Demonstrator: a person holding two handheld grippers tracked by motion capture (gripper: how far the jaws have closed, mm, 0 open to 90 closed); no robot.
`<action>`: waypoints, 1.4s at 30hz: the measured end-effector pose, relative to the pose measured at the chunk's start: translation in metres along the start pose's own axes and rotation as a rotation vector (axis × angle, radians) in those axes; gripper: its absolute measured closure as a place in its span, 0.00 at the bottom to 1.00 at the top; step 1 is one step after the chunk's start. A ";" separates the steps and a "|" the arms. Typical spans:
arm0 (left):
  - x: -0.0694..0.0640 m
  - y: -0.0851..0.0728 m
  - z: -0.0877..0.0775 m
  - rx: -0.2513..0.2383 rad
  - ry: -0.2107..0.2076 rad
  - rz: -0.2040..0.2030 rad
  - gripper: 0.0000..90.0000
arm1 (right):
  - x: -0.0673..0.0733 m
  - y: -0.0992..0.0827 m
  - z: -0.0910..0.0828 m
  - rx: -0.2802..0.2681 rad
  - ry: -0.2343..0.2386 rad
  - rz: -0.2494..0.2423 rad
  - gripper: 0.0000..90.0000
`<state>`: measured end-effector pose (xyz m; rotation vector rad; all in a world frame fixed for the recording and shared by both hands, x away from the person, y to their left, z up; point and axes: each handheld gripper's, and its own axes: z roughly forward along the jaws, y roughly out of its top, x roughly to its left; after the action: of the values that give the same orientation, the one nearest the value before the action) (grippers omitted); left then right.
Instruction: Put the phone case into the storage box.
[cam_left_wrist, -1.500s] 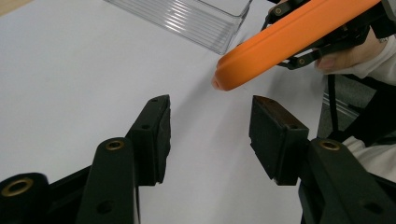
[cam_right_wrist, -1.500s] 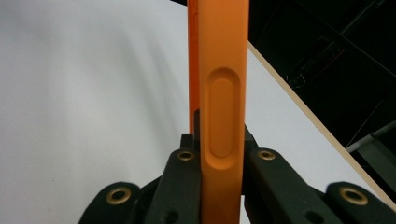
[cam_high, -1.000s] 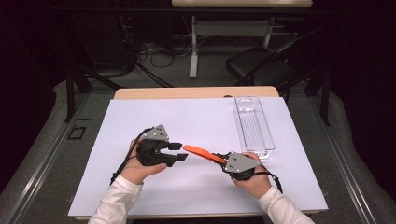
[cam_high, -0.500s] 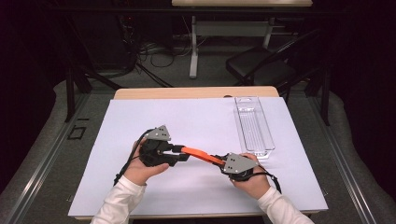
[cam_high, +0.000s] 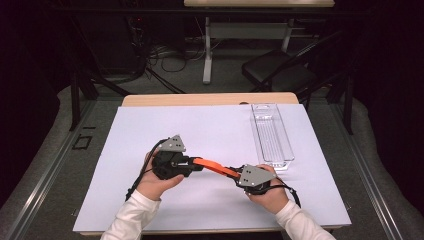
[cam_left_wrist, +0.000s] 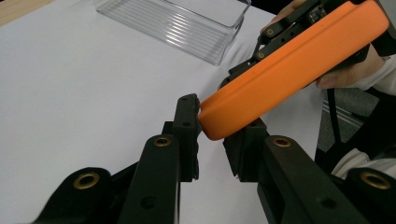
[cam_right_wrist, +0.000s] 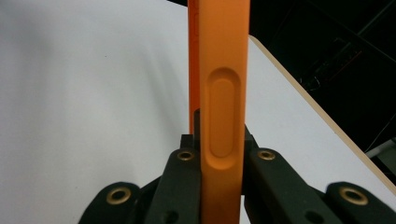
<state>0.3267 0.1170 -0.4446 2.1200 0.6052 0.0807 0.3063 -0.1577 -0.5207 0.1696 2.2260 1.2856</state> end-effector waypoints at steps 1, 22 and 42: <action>0.000 0.000 0.000 -0.002 0.001 -0.001 0.84 | 0.000 0.000 0.000 -0.004 -0.001 0.002 0.96; -0.001 -0.003 0.000 -0.071 -0.004 0.040 0.88 | -0.001 -0.001 0.000 -0.011 0.014 0.018 0.96; -0.001 -0.007 0.003 -0.083 0.016 -0.051 0.91 | -0.001 -0.001 0.001 -0.004 0.033 0.055 0.95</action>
<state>0.3236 0.1173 -0.4513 2.0241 0.6546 0.0929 0.3073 -0.1582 -0.5220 0.2109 2.2608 1.3303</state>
